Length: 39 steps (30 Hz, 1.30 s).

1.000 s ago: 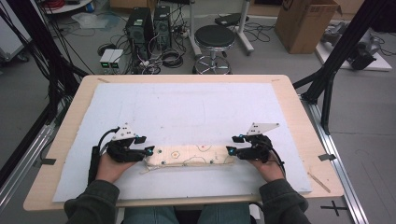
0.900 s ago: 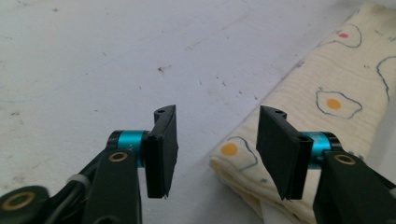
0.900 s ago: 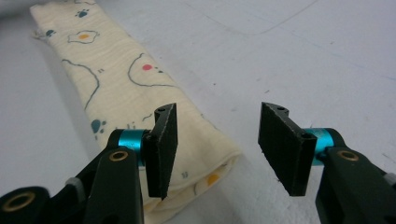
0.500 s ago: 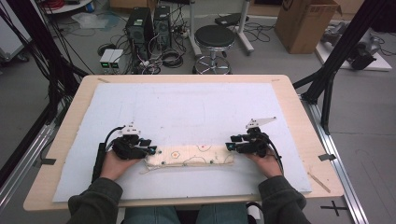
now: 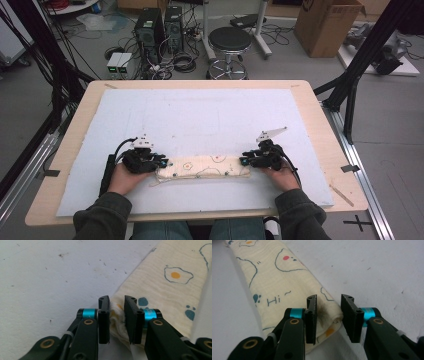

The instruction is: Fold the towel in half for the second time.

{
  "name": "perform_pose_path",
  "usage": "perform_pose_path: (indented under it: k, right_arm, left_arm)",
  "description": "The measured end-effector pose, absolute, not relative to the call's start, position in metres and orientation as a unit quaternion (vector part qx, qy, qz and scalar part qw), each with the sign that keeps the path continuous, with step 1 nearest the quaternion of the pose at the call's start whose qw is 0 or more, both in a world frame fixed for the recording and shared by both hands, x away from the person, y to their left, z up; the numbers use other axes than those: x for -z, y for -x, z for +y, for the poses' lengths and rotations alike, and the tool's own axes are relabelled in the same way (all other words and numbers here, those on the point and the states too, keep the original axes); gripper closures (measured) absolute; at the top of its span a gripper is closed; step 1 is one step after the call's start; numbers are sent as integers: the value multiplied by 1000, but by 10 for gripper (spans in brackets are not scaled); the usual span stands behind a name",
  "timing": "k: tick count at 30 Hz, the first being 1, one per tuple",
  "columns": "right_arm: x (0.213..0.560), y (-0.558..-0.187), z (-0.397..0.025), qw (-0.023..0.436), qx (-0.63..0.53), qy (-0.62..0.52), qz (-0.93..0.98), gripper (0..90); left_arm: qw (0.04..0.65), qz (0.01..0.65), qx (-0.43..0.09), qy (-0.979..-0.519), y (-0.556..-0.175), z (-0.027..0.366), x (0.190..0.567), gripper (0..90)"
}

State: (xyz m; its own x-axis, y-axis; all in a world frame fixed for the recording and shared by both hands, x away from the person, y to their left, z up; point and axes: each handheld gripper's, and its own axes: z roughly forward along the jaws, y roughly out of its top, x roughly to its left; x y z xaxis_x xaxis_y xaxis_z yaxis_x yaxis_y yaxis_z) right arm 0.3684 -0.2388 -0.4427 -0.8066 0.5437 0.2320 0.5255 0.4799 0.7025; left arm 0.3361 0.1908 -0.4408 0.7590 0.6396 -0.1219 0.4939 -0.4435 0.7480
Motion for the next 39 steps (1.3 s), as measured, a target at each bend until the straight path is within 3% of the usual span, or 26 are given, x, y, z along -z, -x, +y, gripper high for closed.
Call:
perform_pose_path:
  k: [3,8,23,39]
  right_arm:
    - [443,-368,-238,8,-403,-306,862,760]
    - [441,-366,-236,13,-401,-300,866,791]
    - [427,-371,-231,44,-397,-287,871,803]
    - [411,-412,-220,68,-398,-310,861,804]
  left_arm:
    - [411,336,-90,-843,-335,190,441,791]
    - [407,333,-98,-845,-333,190,440,812]
    - [419,349,-147,-825,-334,191,426,827]
    - [420,399,-175,-796,-375,194,418,826]
